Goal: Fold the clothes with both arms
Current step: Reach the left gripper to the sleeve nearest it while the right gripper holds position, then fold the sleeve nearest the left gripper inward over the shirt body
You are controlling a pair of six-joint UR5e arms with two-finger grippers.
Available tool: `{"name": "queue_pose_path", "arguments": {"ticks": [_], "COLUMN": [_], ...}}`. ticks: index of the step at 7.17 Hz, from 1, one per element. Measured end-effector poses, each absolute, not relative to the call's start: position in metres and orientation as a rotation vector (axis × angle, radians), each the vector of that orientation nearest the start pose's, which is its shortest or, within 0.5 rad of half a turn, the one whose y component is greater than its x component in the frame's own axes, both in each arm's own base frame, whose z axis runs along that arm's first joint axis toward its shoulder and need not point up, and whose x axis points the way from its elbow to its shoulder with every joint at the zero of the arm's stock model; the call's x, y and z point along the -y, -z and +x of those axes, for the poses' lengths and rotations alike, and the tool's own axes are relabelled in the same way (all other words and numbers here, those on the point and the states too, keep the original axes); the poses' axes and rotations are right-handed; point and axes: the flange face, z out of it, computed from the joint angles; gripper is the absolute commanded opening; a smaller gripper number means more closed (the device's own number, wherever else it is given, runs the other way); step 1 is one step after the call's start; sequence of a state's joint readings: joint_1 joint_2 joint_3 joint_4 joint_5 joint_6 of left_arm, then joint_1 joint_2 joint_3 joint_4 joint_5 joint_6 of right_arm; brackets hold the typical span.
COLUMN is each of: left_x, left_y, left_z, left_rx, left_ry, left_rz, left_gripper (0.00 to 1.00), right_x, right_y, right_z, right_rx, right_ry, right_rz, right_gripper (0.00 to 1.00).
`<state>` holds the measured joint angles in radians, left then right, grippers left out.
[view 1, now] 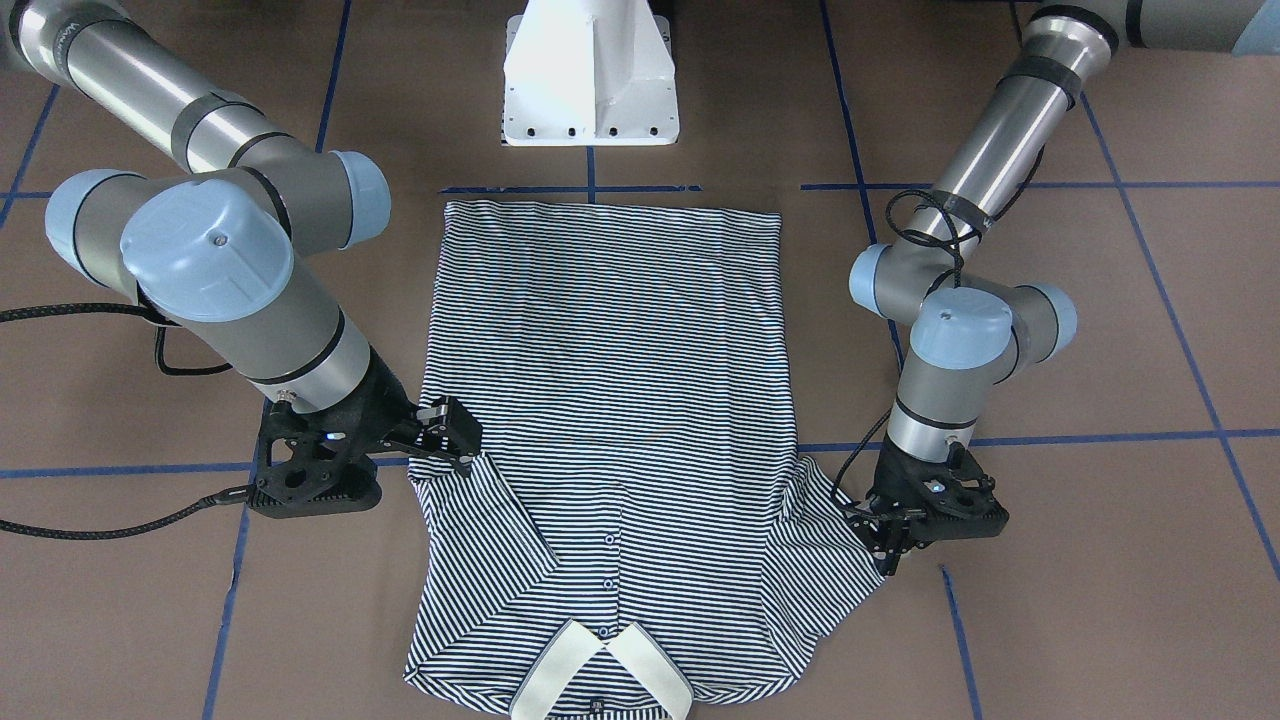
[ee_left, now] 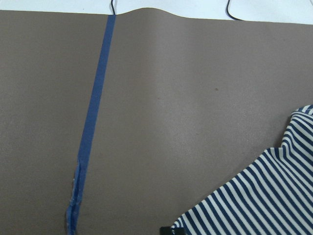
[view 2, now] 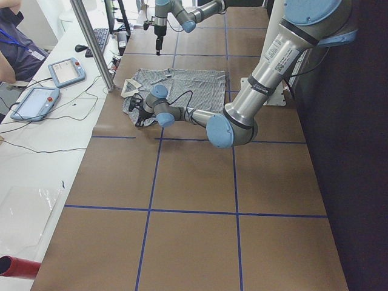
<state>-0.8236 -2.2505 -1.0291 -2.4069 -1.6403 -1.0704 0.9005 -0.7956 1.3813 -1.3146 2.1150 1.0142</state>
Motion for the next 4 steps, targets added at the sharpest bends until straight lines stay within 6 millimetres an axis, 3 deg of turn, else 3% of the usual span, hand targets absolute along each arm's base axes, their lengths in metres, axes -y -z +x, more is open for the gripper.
{"name": "queue_pose_path", "arguments": {"ticks": [1, 4], "left_x": [0.675, 0.686], "left_y": [-0.391, -0.288], "left_z": [0.451, 0.465], "left_rx": [-0.796, -0.745], "left_ry": [0.258, 0.225], "left_rz": [0.539, 0.484], "left_gripper": [0.0, 0.0], "right_x": [0.642, 0.641], "right_y": [-0.232, -0.238], "right_z": [-0.405, -0.405], "right_rx": [0.95, 0.945], "right_ry": [-0.088, -0.086], "right_rz": [0.164, 0.159], "right_gripper": [1.0, 1.0]}}
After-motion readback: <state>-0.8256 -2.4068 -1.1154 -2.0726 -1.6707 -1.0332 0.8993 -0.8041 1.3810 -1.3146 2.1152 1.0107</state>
